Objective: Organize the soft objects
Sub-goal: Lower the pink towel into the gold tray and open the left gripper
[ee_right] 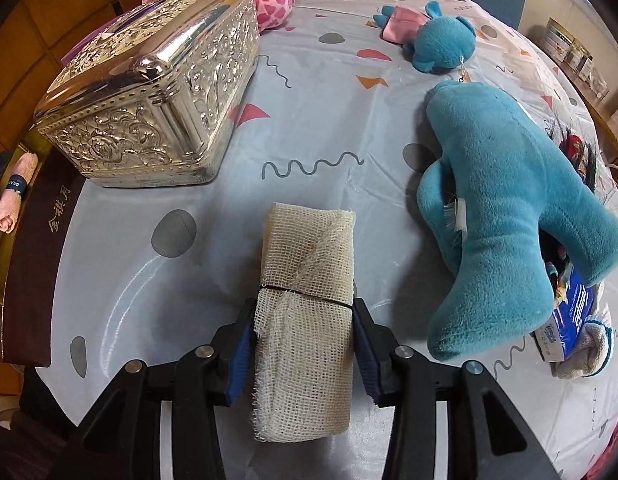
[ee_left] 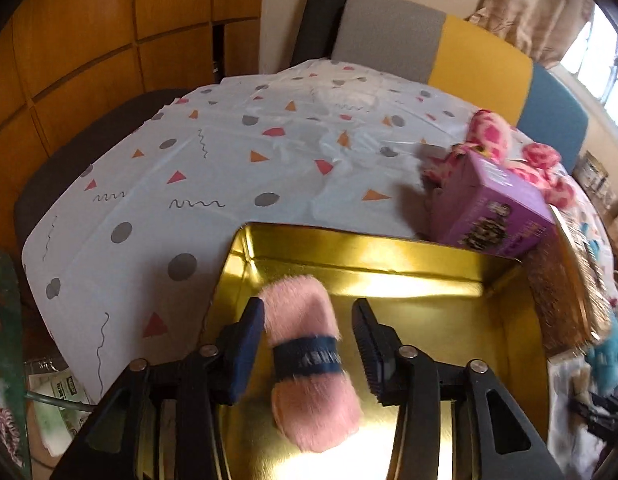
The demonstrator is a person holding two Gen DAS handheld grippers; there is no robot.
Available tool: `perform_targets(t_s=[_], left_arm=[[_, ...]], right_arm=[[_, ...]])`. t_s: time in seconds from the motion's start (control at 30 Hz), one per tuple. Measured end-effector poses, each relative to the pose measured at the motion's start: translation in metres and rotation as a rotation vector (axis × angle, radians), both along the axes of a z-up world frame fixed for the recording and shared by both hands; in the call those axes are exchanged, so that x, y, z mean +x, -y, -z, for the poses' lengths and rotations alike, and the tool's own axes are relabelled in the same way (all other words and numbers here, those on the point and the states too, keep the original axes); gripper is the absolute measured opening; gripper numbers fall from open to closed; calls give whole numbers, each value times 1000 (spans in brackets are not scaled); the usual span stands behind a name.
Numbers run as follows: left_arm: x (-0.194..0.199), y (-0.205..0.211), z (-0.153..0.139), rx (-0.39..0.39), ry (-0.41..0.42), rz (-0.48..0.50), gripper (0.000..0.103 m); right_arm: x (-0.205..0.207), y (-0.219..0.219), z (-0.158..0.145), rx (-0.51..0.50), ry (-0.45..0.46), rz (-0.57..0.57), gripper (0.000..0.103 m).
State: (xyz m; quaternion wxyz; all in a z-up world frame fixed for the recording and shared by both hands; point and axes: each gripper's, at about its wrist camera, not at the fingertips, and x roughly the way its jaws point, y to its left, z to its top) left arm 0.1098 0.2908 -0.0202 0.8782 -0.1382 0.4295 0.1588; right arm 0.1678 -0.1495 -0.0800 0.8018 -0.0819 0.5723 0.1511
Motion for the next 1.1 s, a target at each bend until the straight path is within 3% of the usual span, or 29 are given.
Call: perform_targets(t_s=[0.23,0.37,0.5,0.7,0.8,0.93,1.1], left_arm=[[-46,29,-5,-100,2,102,44],[-54,48,5,-84,-34,170,40],[-40,39,20,-61,-84,118,40],[-23,21,22,63,-83,28,40],[-24,13,20,62,-68,5,41],[-42,23,5,82,-9,25,60],[-66,49,-19,91,84,62,74]], right_arm=[[-1,-1,-1,-9,6,-6,46],[-2,-3,-2,-15,9,-10,46],[-2,-4,-2,-14,8,-10,46],[-4,-3,-1,-14,28,-22,47],[-5,-3,-1,-17,30,-23,47],[-6,-6,-1,-39,42,-37,47],[-6,-4,-2,-31,35,-23,45]])
